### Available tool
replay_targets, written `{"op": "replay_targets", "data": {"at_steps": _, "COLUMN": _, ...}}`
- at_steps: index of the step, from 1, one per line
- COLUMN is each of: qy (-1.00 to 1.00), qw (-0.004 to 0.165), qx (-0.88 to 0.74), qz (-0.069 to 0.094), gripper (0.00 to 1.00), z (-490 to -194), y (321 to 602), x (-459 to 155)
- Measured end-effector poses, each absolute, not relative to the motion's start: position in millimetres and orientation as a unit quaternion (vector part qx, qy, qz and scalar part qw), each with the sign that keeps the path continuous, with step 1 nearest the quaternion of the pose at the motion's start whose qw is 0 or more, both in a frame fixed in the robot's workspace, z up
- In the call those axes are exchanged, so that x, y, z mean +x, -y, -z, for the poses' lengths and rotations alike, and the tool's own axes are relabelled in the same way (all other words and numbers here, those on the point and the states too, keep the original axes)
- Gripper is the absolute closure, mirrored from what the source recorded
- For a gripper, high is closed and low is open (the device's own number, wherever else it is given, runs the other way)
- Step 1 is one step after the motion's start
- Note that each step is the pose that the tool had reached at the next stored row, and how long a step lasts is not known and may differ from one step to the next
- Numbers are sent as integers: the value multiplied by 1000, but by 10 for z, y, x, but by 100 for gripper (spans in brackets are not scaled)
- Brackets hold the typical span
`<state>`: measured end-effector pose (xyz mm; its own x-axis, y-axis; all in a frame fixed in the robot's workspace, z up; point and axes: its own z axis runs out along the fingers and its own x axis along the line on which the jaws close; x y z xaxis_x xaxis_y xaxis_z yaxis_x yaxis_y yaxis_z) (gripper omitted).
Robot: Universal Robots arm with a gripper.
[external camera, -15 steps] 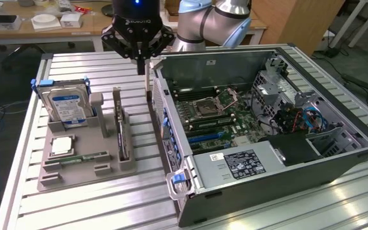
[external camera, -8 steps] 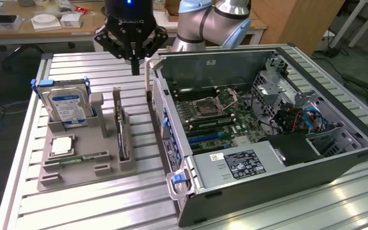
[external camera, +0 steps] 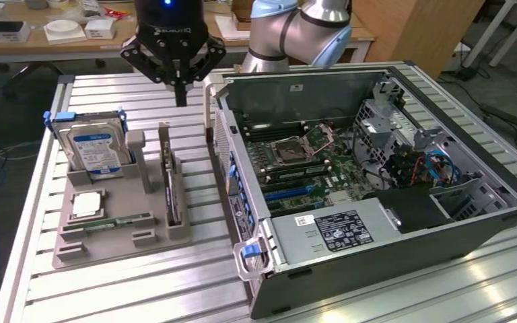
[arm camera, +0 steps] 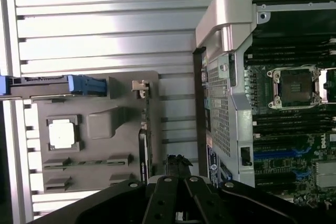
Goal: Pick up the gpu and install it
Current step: 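Reach for the gpu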
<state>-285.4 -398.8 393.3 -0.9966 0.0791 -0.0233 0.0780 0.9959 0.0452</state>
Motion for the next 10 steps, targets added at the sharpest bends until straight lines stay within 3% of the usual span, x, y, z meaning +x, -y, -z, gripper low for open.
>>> {"op": "replay_targets", "data": {"at_steps": 10, "qy": -999, "qw": 13, "qx": 39, "qz": -22, "gripper": 90, "z": -3933, "y": 3989, "x": -2926}}
